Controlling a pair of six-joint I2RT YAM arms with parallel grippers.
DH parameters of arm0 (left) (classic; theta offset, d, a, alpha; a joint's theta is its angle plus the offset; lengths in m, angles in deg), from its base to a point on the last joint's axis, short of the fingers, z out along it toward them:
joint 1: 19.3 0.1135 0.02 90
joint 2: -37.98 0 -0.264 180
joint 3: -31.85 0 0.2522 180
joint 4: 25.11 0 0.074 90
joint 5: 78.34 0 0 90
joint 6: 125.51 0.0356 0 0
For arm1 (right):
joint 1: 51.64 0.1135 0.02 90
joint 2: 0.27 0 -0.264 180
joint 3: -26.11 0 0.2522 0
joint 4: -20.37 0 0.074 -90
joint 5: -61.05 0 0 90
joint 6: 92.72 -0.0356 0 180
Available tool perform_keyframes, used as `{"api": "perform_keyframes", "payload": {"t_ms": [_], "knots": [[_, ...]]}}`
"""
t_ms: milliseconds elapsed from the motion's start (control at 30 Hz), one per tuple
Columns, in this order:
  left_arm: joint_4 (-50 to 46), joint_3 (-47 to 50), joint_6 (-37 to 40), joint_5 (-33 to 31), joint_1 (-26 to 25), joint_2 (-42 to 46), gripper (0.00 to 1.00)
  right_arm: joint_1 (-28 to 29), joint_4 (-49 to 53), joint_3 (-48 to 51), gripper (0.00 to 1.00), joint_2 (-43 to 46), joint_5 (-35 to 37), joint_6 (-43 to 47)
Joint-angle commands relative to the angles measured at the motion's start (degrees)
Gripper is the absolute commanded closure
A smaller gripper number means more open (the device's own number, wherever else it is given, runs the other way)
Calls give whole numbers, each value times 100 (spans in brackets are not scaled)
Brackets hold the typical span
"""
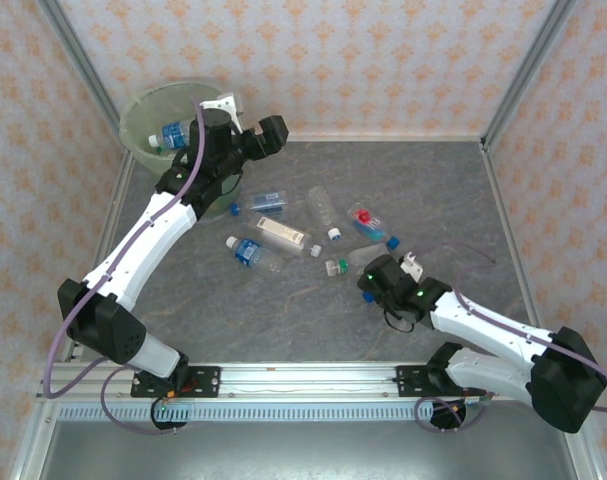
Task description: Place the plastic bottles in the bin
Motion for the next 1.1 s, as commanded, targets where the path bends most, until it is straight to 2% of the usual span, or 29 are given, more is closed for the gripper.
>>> {"api": "perform_keyframes", "payload": {"t_ms": [0,367,700,800,900,1067], "knots": [[40,92,131,51,15,287,1,135,-181,209,24,-65,62,-299],[-34,268,81,70,16,457,1,147,-396,561,43,-64,345,-237],[-95,349,13,88,19,568,1,143,-523,667,46,-91,678,-58],[-125,330,-5,96,14,573,1,147,-527,672,53,-86,740,-19],[-147,313,-22,122,14,587,1,147,-492,671,67,5,731,36],[-175,329,-37,105,14,586,1,147,-279,638,73,463,919,86]]}}
